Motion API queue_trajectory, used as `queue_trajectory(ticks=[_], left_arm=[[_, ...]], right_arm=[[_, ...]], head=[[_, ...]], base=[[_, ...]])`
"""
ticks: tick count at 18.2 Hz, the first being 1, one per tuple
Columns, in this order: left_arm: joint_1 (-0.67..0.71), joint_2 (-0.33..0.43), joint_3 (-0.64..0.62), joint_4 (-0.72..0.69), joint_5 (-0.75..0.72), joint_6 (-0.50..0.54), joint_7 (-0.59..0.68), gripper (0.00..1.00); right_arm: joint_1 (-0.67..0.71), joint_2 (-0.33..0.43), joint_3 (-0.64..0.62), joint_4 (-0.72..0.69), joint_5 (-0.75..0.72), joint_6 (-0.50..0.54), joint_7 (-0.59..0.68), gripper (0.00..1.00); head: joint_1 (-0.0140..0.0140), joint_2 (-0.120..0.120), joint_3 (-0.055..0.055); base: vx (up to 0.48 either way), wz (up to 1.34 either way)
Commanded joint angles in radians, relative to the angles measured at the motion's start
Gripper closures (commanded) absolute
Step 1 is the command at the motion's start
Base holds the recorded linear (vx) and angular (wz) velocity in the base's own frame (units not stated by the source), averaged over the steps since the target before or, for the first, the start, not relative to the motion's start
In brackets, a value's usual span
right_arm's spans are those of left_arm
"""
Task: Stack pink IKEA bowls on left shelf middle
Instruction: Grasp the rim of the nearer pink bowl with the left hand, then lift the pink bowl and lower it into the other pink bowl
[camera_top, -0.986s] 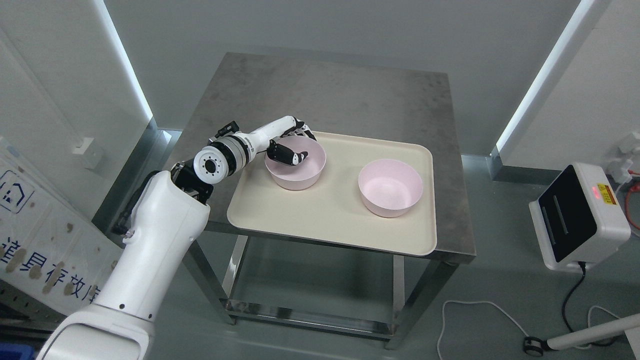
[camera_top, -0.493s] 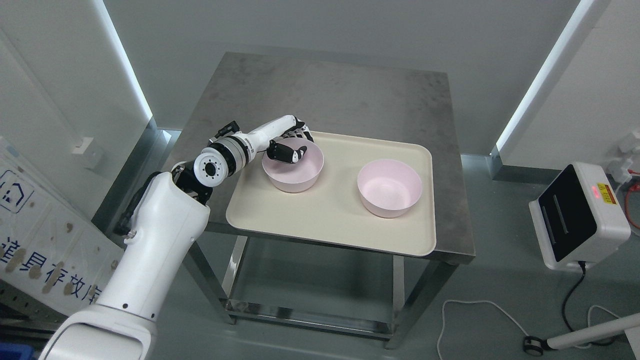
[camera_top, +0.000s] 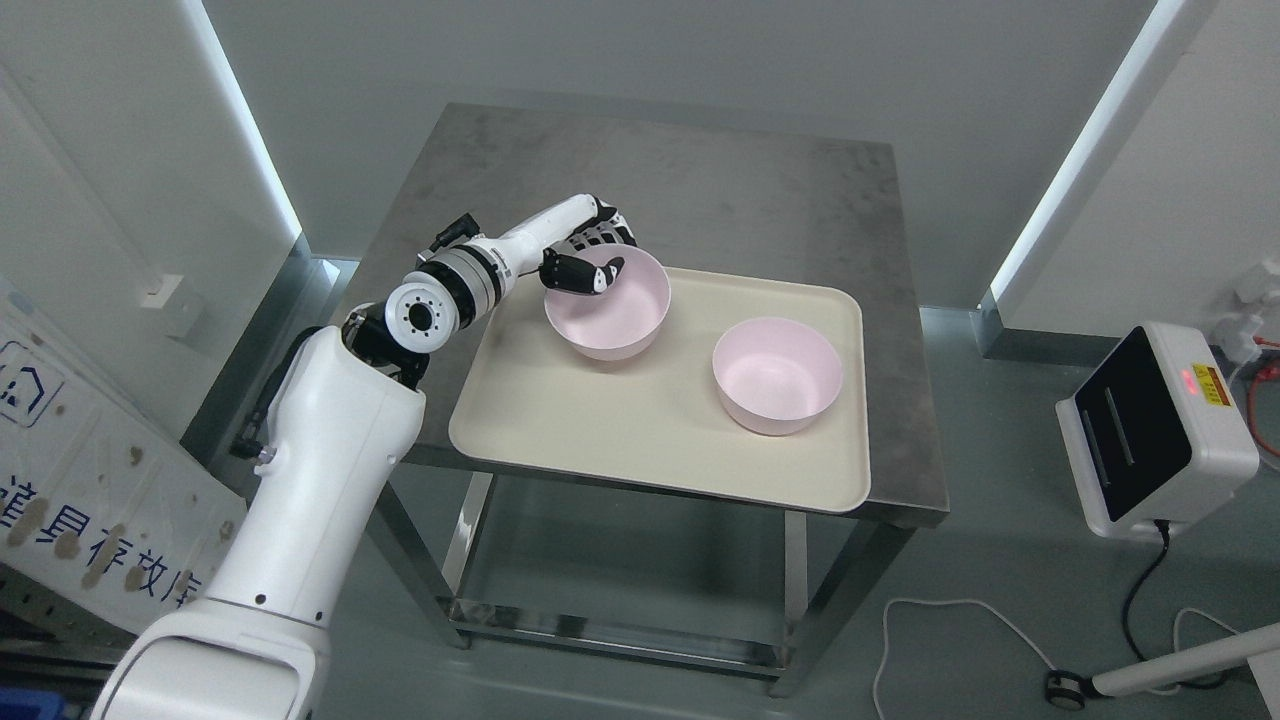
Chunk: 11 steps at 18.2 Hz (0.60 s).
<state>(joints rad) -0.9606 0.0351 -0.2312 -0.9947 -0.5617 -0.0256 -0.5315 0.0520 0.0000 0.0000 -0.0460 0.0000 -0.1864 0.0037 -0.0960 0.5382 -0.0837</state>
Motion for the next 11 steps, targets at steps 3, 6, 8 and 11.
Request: queue_trajectory(ticks=[3,6,8,11], left_arm=[[-0.076,-0.018,-0.023,-0.090,0.051,0.039,-0.048,0.99],[-0.093,-0.018,-0.208,-0.090,0.094,0.079,-0.048,0.99],[-0.104,-0.018,-0.337,-0.090,0.138,0.098,-0.047,0.99],[-0.136,-0.018,-0.448,-0.090,0.193,0.125,-0.042,0.99]], right_arm=[[0.000,-0.017,-0.009,0.000,0.008,0.001,-0.001,0.00],[0.000,-0.017,-0.009,0.000,0.008,0.001,-0.001,0.00],[0.000,-0.017,-0.009,0.000,0.008,0.001,-0.001,0.00],[0.000,-0.017,-0.009,0.000,0.008,0.001,-0.001,0.00]], head=[[0.0000,0.000,0.000],[0.0000,0.000,0.000],[0.0000,0.000,0.000],[0.0000,0.000,0.000]], base=[[0.000,0.00],[0.000,0.00],[0.000,0.00],[0.000,0.00]])
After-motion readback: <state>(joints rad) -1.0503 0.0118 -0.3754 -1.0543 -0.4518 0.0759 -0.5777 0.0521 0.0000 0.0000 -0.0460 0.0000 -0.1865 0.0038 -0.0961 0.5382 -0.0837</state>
